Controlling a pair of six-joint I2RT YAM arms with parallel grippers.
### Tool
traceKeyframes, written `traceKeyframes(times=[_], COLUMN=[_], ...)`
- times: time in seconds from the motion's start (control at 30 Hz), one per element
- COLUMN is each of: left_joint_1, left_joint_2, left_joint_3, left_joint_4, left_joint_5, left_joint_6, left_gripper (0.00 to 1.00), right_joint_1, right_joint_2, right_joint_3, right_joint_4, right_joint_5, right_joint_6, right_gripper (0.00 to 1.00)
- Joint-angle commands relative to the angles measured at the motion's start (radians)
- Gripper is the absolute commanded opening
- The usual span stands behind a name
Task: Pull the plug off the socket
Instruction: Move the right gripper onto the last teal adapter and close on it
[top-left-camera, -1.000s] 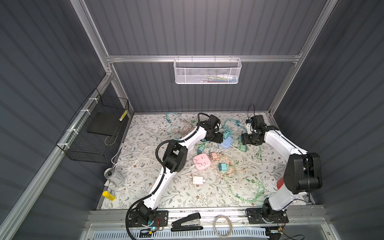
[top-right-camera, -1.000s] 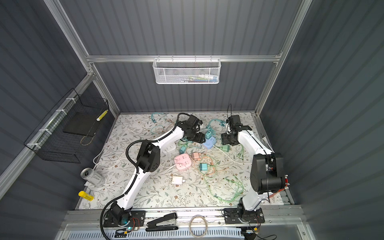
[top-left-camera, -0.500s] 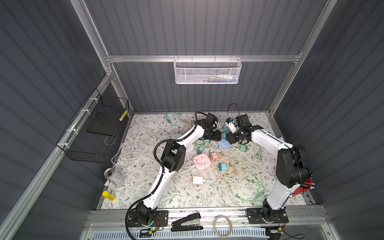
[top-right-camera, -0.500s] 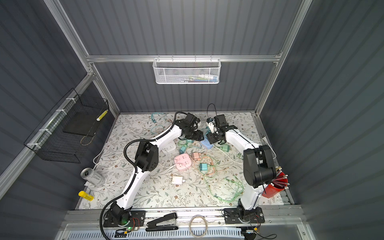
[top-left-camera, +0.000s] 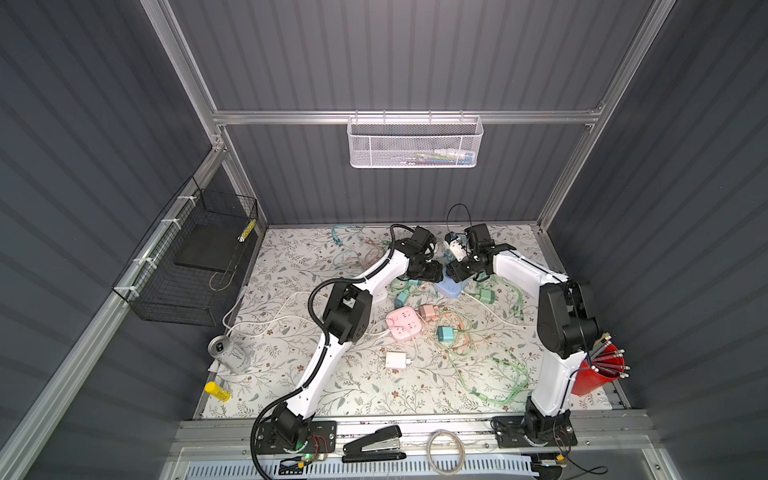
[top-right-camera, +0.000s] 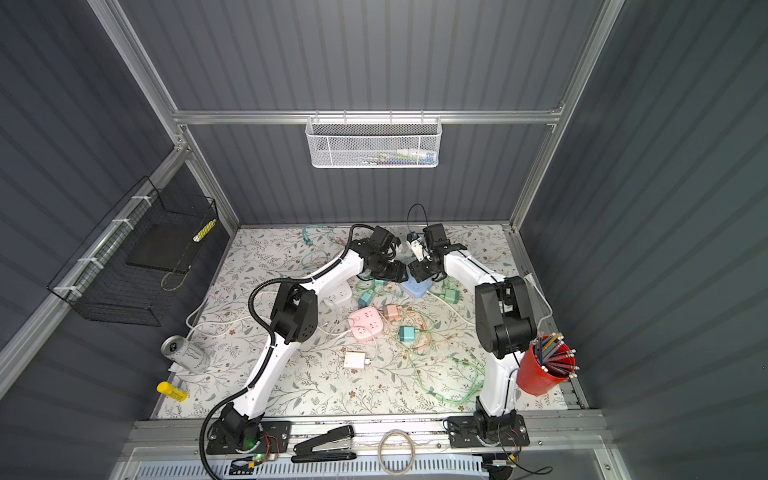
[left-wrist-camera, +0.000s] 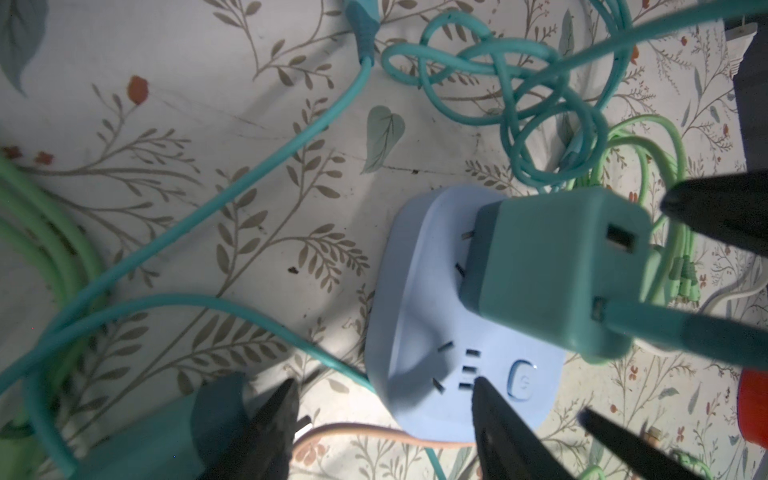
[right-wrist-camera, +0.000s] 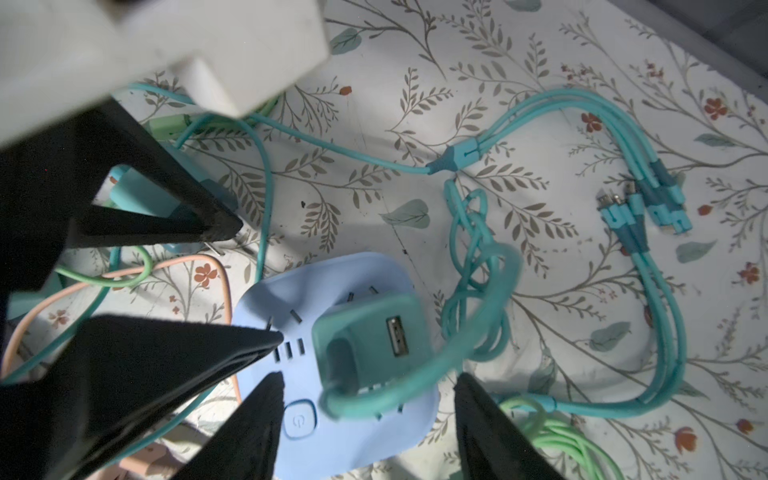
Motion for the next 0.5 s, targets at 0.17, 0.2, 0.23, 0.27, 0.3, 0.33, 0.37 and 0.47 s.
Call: traceKeyframes(times=[0.17,0.2,0.23,0.27,0.3,0.33,0.37,0.47], left_joint_1=[0.007,0.007,0.007,0.007,0.007,0.007,0.007,0.007], left_joint_2=[0.040,0.040,0.041,0.041,0.041,0.041,0.042,0.044], left_joint_3=[0.026,0.026,0.025,0.023,0.022,0.022,0.022,0.021], left_joint_4=[-0.041,-0.041,-0.041,-0.043,-0.043,-0.044,-0.044,-0.043], left_joint_5=[0.016,0.018,0.018,0.018,0.018,0.018,0.017,0.017], left_joint_6=[0.010,0.010,0.011,0.012,0.013,0.016,0.018,0.019], left_gripper=[0.64,0.64,0.63,0.63,0.62,0.62,0.62,0.62], right_joint_1=[0.003,0.003,0.003,0.003,0.003,0.003,0.003,0.003], right_joint_2=[0.059,0.068,0.074,0.080,0.085,0.088,0.091,0.104], right_joint_3=[0.058,0.065,0.069,0.075,0.079,0.081,0.083,0.091], right_joint_4=[-0.060,-0.067,-0.075,-0.079,-0.084,-0.086,-0.087,-0.098], right_joint_5=[-0.019,-0.021,-0.026,-0.029,-0.030,-0.033,-0.036,-0.046], right_joint_6=[-0.043,-0.045,-0.048,-0.049,-0.049,-0.050,-0.053,-0.059], right_gripper=[0.61,0.60,0.60,0.58,0.57,0.56,0.56,0.54])
